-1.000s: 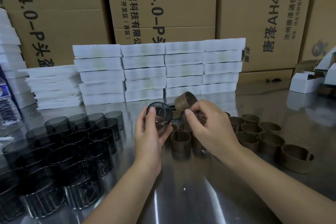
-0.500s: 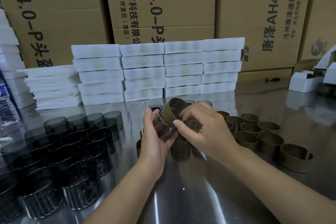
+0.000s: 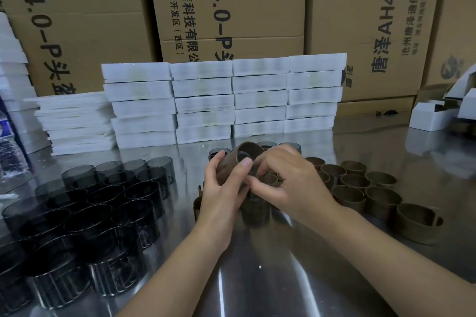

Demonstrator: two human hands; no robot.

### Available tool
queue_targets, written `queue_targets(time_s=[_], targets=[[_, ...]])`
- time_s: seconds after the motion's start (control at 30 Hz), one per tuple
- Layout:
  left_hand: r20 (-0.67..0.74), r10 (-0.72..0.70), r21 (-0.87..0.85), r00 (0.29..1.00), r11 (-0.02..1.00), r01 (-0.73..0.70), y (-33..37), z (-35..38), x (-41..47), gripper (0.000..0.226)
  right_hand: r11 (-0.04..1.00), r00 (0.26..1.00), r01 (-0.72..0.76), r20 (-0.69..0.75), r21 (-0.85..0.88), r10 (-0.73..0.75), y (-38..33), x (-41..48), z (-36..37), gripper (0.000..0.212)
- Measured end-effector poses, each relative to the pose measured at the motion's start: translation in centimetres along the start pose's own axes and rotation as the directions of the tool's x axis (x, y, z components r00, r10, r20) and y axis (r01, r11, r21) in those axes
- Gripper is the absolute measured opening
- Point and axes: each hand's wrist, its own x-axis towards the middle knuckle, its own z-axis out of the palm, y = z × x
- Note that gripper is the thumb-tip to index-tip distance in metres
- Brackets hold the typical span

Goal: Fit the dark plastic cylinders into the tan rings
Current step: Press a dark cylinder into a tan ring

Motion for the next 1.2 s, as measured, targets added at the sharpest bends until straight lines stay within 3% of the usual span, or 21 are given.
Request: queue_targets(time_s=[0.23,0.4,0.47,0.57,0.67,0.87,1.2], targets=[[-0.032,-0.045,-0.045,0.998,0.998,0.044,-0.2,0.0,0.1,0.077,0.999,1.0,0.006,0.03,-0.032,-0.005,-0.3,-0.1,-0.2,0.014],[-0.063,-0.066,-0.098,0.996,0.993,0.059,0.0,-0.1,0.3,0.083,0.962,0.981,-0.191,0.056,0.193,0.183,-1.0,0.0,-0.4,0.034],[-0.059,-0.061,-0.091,0.996,0.994,0.055,0.0,-0.1,0.3,0.08,0.897,0.946,-0.323,0.084,0.301,0.312,-1.1,0.1,-0.2,0.033],[-0.076,-0.053,-0.081,0.996,0.996,0.047,-0.1,0.0,0.3,0.085,0.692,0.819,-0.57,0.242,0.444,0.52,-0.9,0.3,0.2,0.031],[-0.097,-0.044,-0.064,0.994,0.997,0.038,-0.3,-0.1,0.3,0.07,0.59,0.732,-0.68,0.361,0.436,0.577,-0.5,0.4,0.4,0.022],[-0.136,0.019,-0.001,0.99,1.0,-0.019,-0.2,0.0,0.2,0.062,0.442,0.689,-0.71,0.411,0.547,0.597,-0.7,0.9,0.1,0.028],[-0.115,0.088,0.021,0.989,0.996,-0.086,0.3,0.1,0.0,0.057,0.375,0.686,-0.693,0.402,0.616,0.606,-0.9,1.3,-0.6,0.022]])
